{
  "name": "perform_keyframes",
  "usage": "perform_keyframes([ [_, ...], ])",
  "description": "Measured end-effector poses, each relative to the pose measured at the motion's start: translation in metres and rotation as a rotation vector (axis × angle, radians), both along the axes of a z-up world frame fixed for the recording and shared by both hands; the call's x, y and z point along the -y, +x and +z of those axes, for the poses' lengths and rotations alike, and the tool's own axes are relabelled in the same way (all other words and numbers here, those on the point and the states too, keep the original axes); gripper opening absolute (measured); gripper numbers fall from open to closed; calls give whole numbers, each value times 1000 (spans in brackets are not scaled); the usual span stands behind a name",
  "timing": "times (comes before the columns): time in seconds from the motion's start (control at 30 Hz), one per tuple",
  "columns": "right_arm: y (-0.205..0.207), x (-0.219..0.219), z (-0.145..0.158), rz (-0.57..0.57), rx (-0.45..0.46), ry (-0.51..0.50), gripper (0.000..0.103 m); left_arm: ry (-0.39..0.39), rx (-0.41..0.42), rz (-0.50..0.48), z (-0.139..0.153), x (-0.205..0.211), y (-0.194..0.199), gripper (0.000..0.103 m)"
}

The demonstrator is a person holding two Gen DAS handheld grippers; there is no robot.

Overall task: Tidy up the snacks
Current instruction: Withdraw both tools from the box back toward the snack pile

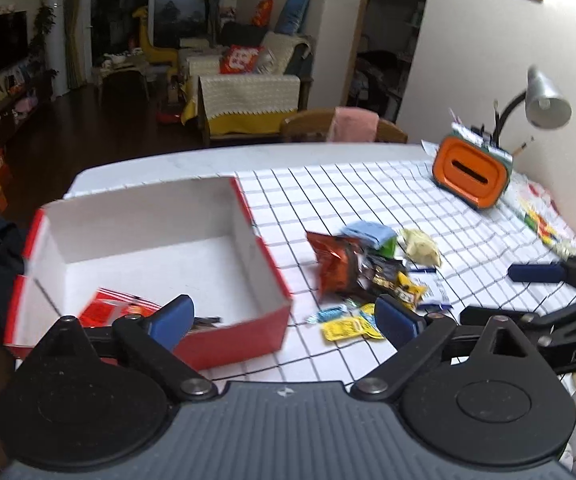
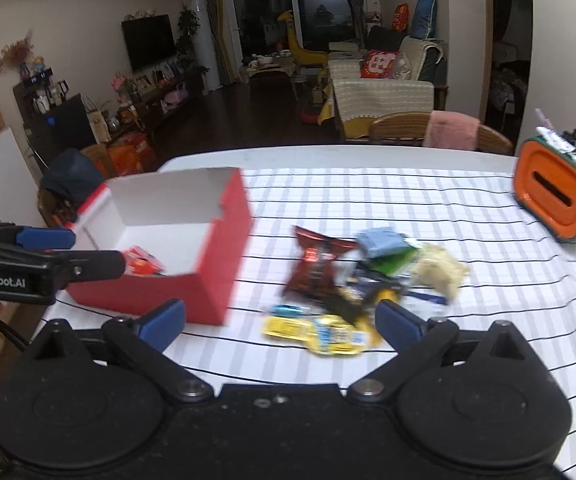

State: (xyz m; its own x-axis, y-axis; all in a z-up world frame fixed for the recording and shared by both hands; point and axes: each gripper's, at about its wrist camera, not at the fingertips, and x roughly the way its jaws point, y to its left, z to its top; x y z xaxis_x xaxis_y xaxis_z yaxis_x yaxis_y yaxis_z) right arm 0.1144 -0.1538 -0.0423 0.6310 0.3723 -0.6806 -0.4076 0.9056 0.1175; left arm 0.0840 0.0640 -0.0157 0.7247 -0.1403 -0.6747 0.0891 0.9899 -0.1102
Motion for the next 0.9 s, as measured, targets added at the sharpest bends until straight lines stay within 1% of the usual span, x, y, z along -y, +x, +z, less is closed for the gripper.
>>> perform_keyframes([
  [0.17, 21, 38, -15, -15, -8, -29, 102, 29, -57, -27, -21, 37, 17, 98],
  [0.23, 30, 51, -23, -13, -20, -34, 102, 43, -80, -52, -30, 50, 24, 98],
  [0.37, 51, 74, -44, -14, -48, -59, 102, 72, -121, -102, -44, 73, 41, 98],
  [0.5, 74, 92, -67, -33, -73, -80, 101, 115, -154, -121, -54, 88, 65, 98],
  [0.67, 102, 100, -97, -44, -109, -93, 99, 195, -198, -162, -64, 105, 95, 98],
  [0.73, 113, 99, -105, -53, -123, -93, 98, 209, -228, -162, -69, 108, 107, 98],
  [0.9, 141, 100, -121, -137, -164, -79, 95, 245, -292, -157, -80, 112, 131, 98],
])
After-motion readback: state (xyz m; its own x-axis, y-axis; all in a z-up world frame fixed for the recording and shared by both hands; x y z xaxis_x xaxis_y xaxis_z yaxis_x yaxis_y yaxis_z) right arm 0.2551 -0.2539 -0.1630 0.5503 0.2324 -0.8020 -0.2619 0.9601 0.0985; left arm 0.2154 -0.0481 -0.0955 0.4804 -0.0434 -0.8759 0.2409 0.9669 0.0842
